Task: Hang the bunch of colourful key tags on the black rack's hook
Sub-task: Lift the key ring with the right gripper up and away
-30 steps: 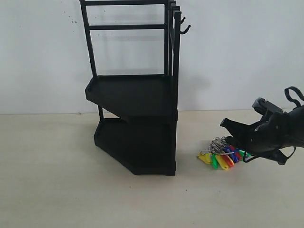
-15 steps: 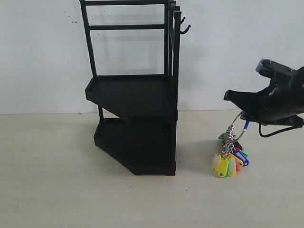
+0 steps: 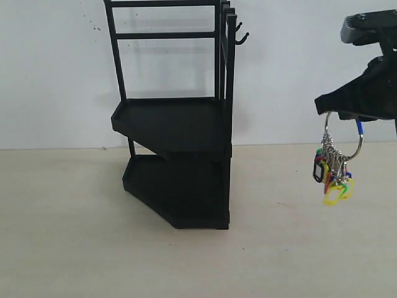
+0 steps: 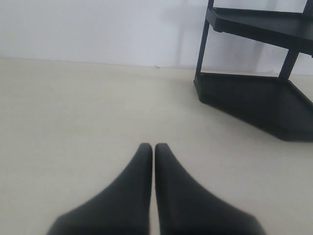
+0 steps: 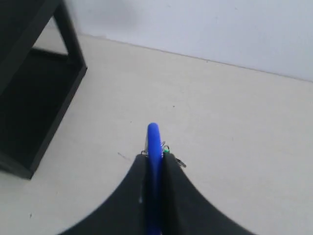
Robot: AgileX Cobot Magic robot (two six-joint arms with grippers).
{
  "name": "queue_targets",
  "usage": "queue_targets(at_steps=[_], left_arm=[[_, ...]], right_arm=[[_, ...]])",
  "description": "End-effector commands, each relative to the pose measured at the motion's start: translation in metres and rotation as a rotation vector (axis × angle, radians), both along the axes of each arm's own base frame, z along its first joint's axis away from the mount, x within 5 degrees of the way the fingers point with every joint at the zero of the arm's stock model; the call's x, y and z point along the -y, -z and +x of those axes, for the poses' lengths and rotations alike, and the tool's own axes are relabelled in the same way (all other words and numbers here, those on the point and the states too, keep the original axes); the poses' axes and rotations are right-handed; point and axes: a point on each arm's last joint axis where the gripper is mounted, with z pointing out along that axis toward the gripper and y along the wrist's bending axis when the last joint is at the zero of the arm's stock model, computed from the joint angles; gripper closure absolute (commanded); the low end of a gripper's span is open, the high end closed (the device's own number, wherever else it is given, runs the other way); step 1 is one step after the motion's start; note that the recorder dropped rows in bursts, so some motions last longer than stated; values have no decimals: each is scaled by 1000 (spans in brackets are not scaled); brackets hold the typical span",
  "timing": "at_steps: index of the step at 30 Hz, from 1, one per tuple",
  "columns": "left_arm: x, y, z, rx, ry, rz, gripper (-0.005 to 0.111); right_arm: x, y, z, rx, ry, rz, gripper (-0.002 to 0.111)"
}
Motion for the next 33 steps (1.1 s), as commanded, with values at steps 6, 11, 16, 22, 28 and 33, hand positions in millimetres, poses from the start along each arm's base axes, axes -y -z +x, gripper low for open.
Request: queue_targets(at_steps=[6, 11, 16, 22, 28, 33], left_arm=[[0, -1, 0, 11, 0, 8, 102], [0, -1, 0, 11, 0, 8, 102], [0, -1, 0, 11, 0, 8, 102], [0, -1, 0, 11, 0, 8, 102], [0, -1, 0, 11, 0, 8, 102], [0, -1, 0, 11, 0, 8, 102]], right_arm=[[4, -36, -44, -4, -129, -121, 108], [8, -42, -49, 15, -32, 1, 108], [14, -44, -47, 26, 85, 143, 108], [16, -44, -46, 38, 129, 184, 108], [6, -44, -47, 43, -27, 92, 108], [-6, -44, -48, 54, -164, 13, 108]])
